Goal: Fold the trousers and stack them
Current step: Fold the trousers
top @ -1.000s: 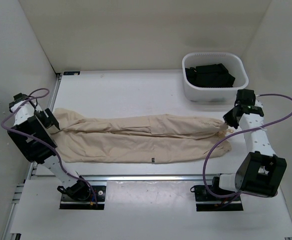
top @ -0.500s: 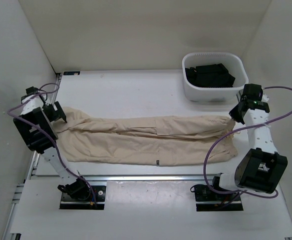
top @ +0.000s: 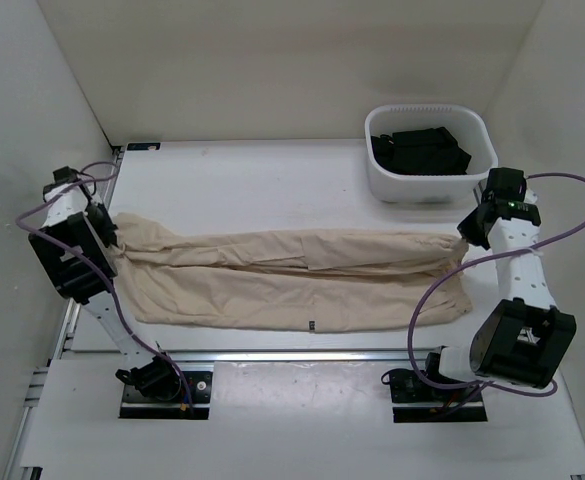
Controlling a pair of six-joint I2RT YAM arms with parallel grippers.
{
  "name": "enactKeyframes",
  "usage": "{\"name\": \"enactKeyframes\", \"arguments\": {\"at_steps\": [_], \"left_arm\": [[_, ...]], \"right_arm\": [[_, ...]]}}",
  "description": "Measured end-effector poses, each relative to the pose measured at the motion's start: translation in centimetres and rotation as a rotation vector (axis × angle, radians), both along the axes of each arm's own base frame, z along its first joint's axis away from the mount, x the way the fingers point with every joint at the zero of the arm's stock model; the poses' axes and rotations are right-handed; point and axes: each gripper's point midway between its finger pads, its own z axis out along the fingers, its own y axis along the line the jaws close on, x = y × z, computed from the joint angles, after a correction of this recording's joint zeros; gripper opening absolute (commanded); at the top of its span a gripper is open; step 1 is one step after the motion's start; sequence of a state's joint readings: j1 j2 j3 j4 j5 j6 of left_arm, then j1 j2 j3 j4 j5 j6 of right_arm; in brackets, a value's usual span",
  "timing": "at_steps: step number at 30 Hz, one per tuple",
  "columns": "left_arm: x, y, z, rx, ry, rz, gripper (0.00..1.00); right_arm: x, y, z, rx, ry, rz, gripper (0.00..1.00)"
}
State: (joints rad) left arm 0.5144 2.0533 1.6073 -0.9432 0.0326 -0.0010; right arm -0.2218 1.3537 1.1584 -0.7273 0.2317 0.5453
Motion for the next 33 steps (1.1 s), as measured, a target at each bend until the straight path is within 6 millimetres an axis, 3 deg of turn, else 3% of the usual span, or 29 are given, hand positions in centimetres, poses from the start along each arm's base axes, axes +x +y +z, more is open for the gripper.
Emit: {"name": "enactKeyframes", "arguments": {"at_steps": [4, 8, 9, 10, 12, 14, 16, 21, 24, 26, 33], "left_arm": [[2.1, 1.4, 5.6, 0.090, -0.110, 0.004, 0.14], [2.1, 1.6, 11.7, 0.166, -0.220, 0.010, 0.14], [1.6, 1.5, 13.0, 0.184, -0.239, 0.015, 0.43], [1.0, 1.6, 14.0, 0.200, -0.252, 0.017, 0.52], [-0.6, 1.8, 15.1, 0.231, -0.267, 0.044, 0.52], [-2.5, 1.8, 14.4, 0.227, -0.237, 0.070, 0.34], [-4.0, 1.7, 12.2, 0.194, -0.174, 0.088, 0.14], [-4.3, 0.8, 4.7, 0.046, 0.012, 0.064, 0.14], [-2.8, 0.7, 2.9, -0.021, 0.032, 0.052, 0.14], [-1.8, 0.8, 3.9, -0.030, -0.005, 0.047, 0.14], [-0.4, 0.4, 11.1, 0.017, -0.192, 0.024, 0.14]], "right_arm": [[-0.8, 0.5, 1.2, 0.007, -0.014, 0.020, 0.00], [-1.5, 0.7, 2.9, -0.002, -0.051, 0.037, 0.00], [-1.8, 0.7, 3.5, -0.007, -0.067, 0.036, 0.00], [-2.2, 0.5, 4.0, -0.011, -0.084, 0.032, 0.00], [-2.9, 0.1, 5.2, -0.033, -0.131, 0.017, 0.00], [-3.8, 0.0, 5.7, -0.042, -0.165, 0.009, 0.00], [-4.3, 0.3, 5.4, -0.029, -0.170, 0.009, 0.00], [-4.2, 1.0, 2.6, 0.025, -0.117, 0.019, 0.00], [-3.8, 0.9, 1.8, 0.031, -0.090, 0.021, 0.00], [-3.7, 0.7, 1.5, 0.027, -0.074, 0.020, 0.00], [-3.2, 0.5, 2.0, 0.020, -0.082, 0.016, 0.00]]}}
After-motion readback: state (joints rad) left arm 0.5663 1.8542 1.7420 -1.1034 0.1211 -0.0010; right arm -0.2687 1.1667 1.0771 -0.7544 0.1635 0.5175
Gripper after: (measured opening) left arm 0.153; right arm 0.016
